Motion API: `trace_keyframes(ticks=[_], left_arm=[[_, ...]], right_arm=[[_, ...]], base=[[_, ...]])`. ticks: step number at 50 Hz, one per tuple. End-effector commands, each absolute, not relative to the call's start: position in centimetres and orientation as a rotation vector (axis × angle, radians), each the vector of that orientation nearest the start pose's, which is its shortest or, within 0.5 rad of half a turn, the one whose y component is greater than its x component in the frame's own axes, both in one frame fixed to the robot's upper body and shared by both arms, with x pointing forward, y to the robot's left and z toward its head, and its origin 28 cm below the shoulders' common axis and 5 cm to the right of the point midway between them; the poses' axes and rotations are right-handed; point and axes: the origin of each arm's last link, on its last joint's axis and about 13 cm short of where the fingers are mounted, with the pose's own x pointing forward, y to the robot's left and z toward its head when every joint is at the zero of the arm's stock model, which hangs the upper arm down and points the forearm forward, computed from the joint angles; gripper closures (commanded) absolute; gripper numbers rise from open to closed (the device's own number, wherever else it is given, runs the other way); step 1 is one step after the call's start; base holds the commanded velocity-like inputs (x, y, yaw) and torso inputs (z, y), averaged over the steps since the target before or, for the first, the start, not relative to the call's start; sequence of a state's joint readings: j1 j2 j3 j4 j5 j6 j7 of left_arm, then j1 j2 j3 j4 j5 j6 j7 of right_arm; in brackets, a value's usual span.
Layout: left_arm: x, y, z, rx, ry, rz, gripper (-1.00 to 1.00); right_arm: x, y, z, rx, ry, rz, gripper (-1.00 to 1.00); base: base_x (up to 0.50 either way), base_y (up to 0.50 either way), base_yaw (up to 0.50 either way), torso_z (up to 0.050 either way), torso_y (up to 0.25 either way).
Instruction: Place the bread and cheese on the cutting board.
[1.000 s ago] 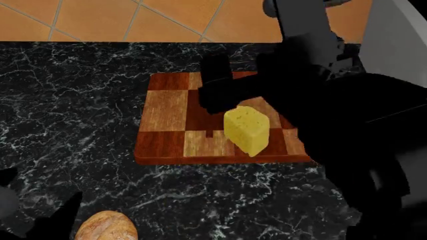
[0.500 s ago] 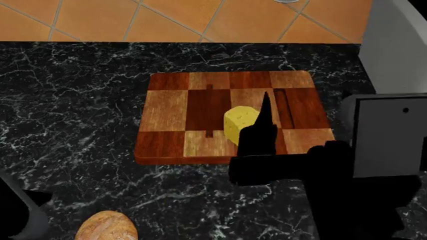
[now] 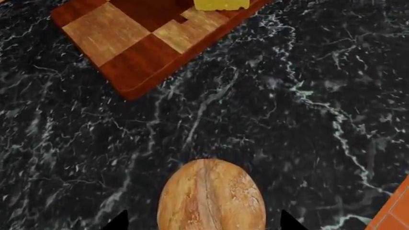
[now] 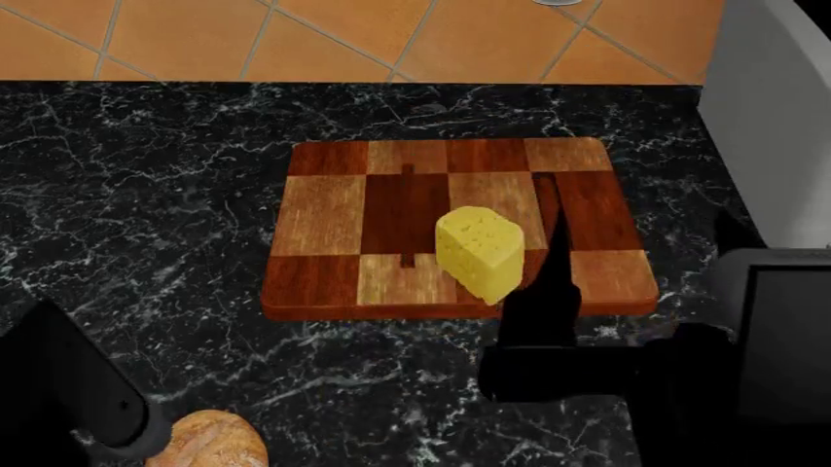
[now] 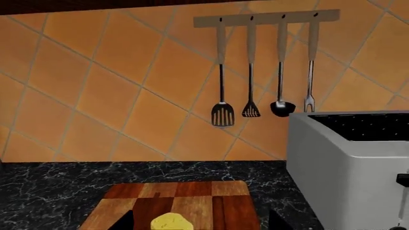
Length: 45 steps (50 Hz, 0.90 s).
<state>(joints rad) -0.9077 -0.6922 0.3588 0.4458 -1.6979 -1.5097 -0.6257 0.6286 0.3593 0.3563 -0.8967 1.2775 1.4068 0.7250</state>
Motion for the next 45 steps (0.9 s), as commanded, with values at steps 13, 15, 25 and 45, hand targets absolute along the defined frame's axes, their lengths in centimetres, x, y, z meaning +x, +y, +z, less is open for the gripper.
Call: trace_keyframes(ticks=[13, 15, 25, 45], left_arm=[[21.9, 23.7, 18.4, 0.336, 0.714, -0.627, -1.0], [22.0, 23.8, 18.1, 0.331, 0.727, -0.616, -1.0], [22.5, 24.3, 17.2, 0.339, 0.76, -0.569, -1.0], [24.5, 23.9, 19.5, 0.35, 0.644, -0.532, 1.0]], right_arm=[[18.4, -13.1, 23.6, 0.055, -0.126, 0.039, -1.0], [18.4, -13.1, 23.5, 0.059, -0.126, 0.038, -1.0], [18.3, -13.3, 23.6, 0.064, -0.128, 0.034, -1.0], [18.2, -13.5, 23.4, 0.067, -0.125, 0.029, -1.0]], base=[[0.0, 0.0, 0.0, 0.0, 0.0], [0.0, 0.0, 0.0, 0.0, 0.0], [0.0, 0.0, 0.0, 0.0, 0.0], [0.0, 0.0, 0.0, -0.001, 0.0]])
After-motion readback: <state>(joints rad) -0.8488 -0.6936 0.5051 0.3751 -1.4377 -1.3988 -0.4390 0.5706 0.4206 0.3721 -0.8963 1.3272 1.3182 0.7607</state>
